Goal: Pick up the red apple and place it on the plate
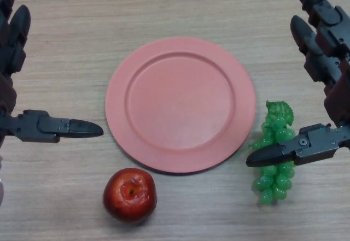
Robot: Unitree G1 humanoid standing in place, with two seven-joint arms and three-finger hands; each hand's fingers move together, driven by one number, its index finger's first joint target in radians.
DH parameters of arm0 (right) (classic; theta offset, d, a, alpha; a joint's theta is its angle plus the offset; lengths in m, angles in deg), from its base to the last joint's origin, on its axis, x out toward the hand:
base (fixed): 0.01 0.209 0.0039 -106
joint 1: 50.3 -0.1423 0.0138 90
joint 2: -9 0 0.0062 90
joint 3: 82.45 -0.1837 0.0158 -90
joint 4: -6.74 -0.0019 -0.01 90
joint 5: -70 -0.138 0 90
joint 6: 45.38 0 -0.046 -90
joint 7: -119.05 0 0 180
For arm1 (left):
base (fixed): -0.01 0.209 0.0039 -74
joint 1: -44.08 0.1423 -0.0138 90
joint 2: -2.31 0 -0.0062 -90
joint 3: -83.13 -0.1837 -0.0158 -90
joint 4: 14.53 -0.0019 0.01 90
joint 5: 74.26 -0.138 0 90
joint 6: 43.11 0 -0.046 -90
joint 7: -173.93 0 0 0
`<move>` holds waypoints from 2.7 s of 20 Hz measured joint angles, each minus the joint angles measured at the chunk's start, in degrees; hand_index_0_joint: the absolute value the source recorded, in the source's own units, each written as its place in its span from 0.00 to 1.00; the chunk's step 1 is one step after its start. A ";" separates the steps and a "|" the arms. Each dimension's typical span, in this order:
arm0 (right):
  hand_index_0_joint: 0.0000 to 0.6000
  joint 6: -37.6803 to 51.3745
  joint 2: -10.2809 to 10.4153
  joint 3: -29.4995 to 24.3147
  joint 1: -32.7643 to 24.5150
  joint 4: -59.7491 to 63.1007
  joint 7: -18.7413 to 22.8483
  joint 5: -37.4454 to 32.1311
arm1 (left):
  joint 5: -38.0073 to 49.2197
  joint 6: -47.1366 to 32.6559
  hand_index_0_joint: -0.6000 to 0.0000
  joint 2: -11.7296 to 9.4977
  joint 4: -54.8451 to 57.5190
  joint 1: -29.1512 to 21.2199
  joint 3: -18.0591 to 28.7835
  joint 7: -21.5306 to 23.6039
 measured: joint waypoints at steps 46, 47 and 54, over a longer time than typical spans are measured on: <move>0.00 2.23 -0.23 -2.90 2.38 -3.08 -3.52 0.90 | -16.56 -19.95 0.00 5.81 -8.05 18.15 -24.52 10.43; 0.00 2.20 -0.23 -2.93 2.35 -3.14 -3.20 1.05 | -17.01 -19.87 0.00 5.81 -7.02 15.33 -24.25 10.36; 0.00 2.16 -0.23 -3.43 2.62 -4.56 -2.86 0.52 | -20.67 -11.51 0.00 6.42 -19.85 -0.89 -22.78 5.64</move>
